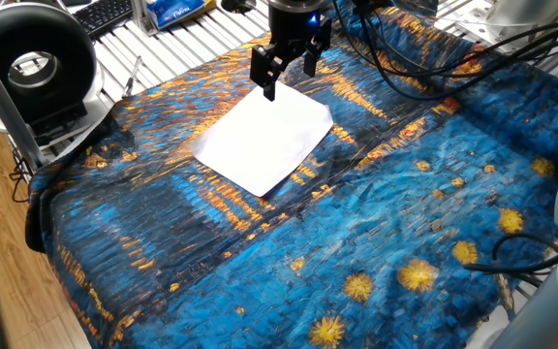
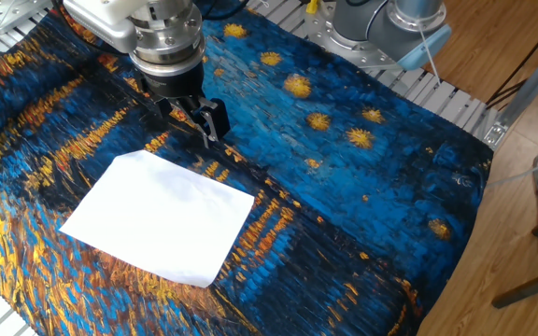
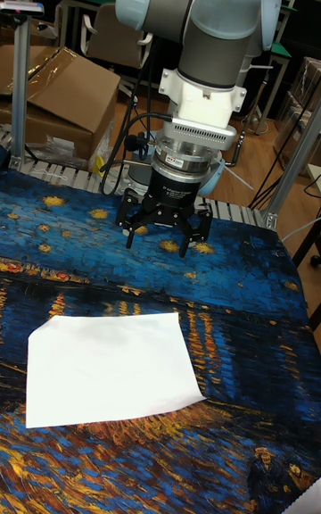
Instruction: Flip over and spread out the paper that is laid flat on the table
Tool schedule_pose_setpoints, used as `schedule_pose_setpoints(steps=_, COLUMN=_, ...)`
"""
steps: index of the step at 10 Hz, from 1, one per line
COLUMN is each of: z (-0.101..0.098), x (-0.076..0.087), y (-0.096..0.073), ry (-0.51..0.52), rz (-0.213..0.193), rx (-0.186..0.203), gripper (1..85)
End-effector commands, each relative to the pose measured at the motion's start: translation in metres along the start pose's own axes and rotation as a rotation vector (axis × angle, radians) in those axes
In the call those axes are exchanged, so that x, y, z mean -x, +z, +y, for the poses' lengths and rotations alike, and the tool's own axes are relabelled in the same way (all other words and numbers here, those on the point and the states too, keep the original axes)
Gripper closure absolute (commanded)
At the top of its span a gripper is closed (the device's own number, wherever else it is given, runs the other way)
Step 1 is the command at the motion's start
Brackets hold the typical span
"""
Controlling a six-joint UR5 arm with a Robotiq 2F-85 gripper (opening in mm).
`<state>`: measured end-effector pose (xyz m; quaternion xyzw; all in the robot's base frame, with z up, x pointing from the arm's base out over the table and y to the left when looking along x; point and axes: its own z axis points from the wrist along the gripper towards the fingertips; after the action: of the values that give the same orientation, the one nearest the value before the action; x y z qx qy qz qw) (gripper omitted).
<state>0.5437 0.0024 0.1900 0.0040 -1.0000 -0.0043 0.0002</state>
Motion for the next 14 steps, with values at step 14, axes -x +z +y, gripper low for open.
schedule_pose_setpoints(steps=14, z=0.015, x=0.014, y=-0.002, ry=-0.084, rz=-0.047, rx=0.039, gripper=84.7)
